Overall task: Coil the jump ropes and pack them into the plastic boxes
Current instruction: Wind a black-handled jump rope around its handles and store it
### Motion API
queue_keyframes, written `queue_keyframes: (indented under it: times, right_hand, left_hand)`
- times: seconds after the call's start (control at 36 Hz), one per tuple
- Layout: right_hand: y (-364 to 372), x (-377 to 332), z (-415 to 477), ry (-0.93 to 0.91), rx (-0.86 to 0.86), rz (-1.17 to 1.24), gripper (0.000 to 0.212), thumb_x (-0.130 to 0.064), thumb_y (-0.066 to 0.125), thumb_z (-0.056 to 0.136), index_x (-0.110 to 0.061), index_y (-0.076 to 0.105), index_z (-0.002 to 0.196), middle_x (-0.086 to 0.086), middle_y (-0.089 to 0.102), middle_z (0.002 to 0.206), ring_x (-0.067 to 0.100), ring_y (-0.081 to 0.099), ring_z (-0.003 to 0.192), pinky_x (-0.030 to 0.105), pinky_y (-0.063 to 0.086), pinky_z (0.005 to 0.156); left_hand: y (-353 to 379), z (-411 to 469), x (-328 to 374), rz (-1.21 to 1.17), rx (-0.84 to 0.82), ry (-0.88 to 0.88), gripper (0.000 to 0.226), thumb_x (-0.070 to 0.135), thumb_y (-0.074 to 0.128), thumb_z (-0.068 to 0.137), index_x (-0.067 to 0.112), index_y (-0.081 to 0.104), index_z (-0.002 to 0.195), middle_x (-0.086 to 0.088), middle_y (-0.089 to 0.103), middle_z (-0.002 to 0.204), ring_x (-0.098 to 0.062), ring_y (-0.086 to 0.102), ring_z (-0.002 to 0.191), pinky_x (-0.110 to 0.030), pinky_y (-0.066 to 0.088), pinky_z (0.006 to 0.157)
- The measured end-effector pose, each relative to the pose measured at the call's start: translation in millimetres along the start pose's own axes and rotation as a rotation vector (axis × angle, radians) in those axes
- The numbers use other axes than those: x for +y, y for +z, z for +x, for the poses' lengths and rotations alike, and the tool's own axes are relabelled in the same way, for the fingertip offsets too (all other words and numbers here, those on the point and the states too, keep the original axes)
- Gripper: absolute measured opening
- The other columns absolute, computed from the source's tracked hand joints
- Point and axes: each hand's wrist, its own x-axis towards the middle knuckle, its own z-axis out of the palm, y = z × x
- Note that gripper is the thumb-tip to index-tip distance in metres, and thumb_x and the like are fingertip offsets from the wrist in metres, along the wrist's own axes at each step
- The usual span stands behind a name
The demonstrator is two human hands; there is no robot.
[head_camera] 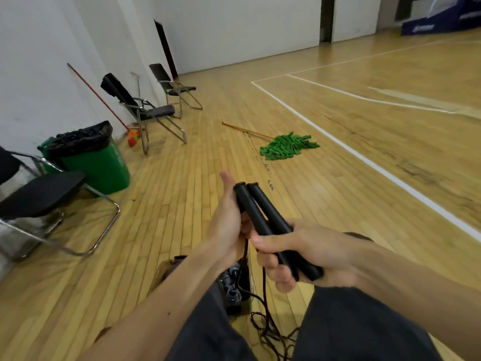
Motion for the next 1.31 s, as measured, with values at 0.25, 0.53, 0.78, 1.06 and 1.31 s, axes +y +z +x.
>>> queue_keyframes:
  times: [0.25,0.53,0.78,1.06,1.31]
  right_hand:
    - [-45,15,27,-0.067,0.169,-0.182,0.025,-0.012,0.061,0.099,-0.013,0.055,0.074,0.002,0.043,0.063,0.012,0.041,0.053,0.024,0.038,0.050]
    - [-111,66,59,0.074,0.355,-0.584,0.015,-0.015,0.066,0.096,-0.022,0.055,0.089,0.000,0.050,0.068,0.014,0.045,0.055,0.029,0.041,0.051]
    - [-114,98,89,0.200,0.445,-1.045,0.018,-0.016,0.063,0.095,-0.029,0.051,0.100,-0.006,0.060,0.084,0.009,0.059,0.072,0.022,0.046,0.062]
    - [-116,95,85,0.271,0.111,-1.090,0.025,-0.031,0.066,0.097,-0.033,0.049,0.078,-0.009,0.054,0.071,0.004,0.049,0.061,0.021,0.038,0.059]
    - [-133,102,78,0.242,0.063,-0.971,0.037,-0.057,0.057,0.095,-0.026,0.052,0.076,-0.008,0.051,0.064,0.004,0.049,0.053,0.020,0.039,0.057]
  left_hand:
    - [1,16,-85,0.346,-0.044,-0.112,0.033,0.033,0.029,0.109,0.015,0.056,0.114,0.009,0.060,0.060,-0.011,0.055,0.055,-0.028,0.044,0.053]
    - [-30,33,-102,1.512,-0.387,0.129,0.028,0.028,0.025,0.110,0.016,0.042,0.129,0.002,0.053,0.085,-0.026,0.058,0.080,-0.047,0.051,0.069]
    - [-45,46,-85,2.023,-0.617,0.374,0.030,0.044,0.018,0.108,0.022,0.036,0.098,0.007,0.042,0.075,-0.021,0.051,0.064,-0.031,0.036,0.057]
    - [-50,79,-69,1.729,-0.886,0.233,0.034,0.051,0.027,0.103,0.028,0.049,0.092,0.010,0.050,0.086,-0.006,0.045,0.075,-0.025,0.037,0.067]
    - [-48,102,-86,1.460,-0.864,0.228,0.032,0.060,0.045,0.093,0.035,0.062,0.086,0.014,0.058,0.077,0.000,0.053,0.075,-0.017,0.039,0.067]
